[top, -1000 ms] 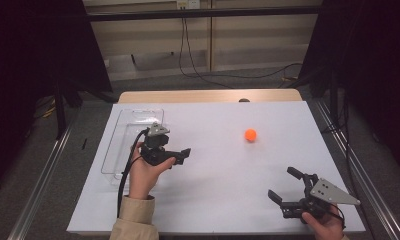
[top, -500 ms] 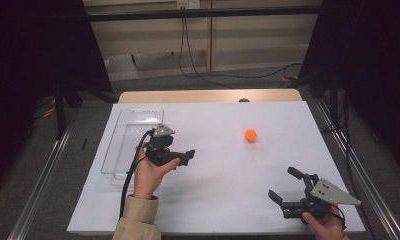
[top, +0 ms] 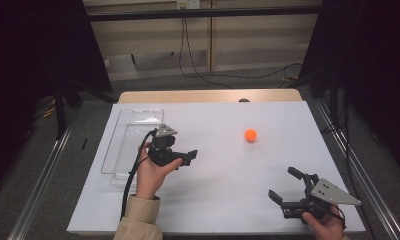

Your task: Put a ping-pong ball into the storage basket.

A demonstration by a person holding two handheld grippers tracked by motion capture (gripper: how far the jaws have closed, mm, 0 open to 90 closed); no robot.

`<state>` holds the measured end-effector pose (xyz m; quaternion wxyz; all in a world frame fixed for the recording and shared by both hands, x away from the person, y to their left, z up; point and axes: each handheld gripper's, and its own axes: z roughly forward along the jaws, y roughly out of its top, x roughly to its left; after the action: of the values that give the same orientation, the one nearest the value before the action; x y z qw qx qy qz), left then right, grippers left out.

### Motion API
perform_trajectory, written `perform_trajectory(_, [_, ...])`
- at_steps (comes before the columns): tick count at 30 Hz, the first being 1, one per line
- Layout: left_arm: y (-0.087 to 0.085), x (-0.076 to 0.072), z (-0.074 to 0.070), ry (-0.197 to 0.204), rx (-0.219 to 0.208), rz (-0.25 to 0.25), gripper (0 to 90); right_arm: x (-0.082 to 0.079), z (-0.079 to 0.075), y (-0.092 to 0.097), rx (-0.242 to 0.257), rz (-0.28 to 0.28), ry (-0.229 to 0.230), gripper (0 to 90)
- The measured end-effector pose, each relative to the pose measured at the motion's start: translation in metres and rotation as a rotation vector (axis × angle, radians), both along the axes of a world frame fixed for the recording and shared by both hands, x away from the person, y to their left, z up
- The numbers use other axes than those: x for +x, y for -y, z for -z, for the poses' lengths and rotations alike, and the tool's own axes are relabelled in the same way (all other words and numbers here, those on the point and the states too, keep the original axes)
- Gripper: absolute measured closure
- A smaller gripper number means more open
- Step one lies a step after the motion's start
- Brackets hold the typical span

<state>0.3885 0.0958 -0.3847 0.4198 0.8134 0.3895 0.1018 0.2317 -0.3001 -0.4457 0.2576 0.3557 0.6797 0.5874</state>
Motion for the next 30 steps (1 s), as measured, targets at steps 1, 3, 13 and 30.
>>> perform_trajectory(1, [0.0, 0.0, 0.0, 0.003, 0.007, -0.001, 8.7, 0.0, 0.0, 0.0, 0.001, -0.001, -0.001, 1.4])
perform_trajectory(3, [0.002, 0.0, 0.001, -0.003, 0.001, 0.0, 8.4, 0.0, 0.0, 0.0, 0.0, 0.0, -0.001, 1.4])
perform_trajectory(13, [0.007, 0.0, 0.004, 0.009, 0.0, 0.004, 8.2, 0.0, 0.0, 0.0, -0.002, -0.004, -0.001, 1.4])
perform_trajectory(30, [0.02, 0.0, 0.012, 0.009, 0.008, 0.011, 7.7, 0.001, 0.0, 0.0, 0.0, -0.001, -0.004, 1.3])
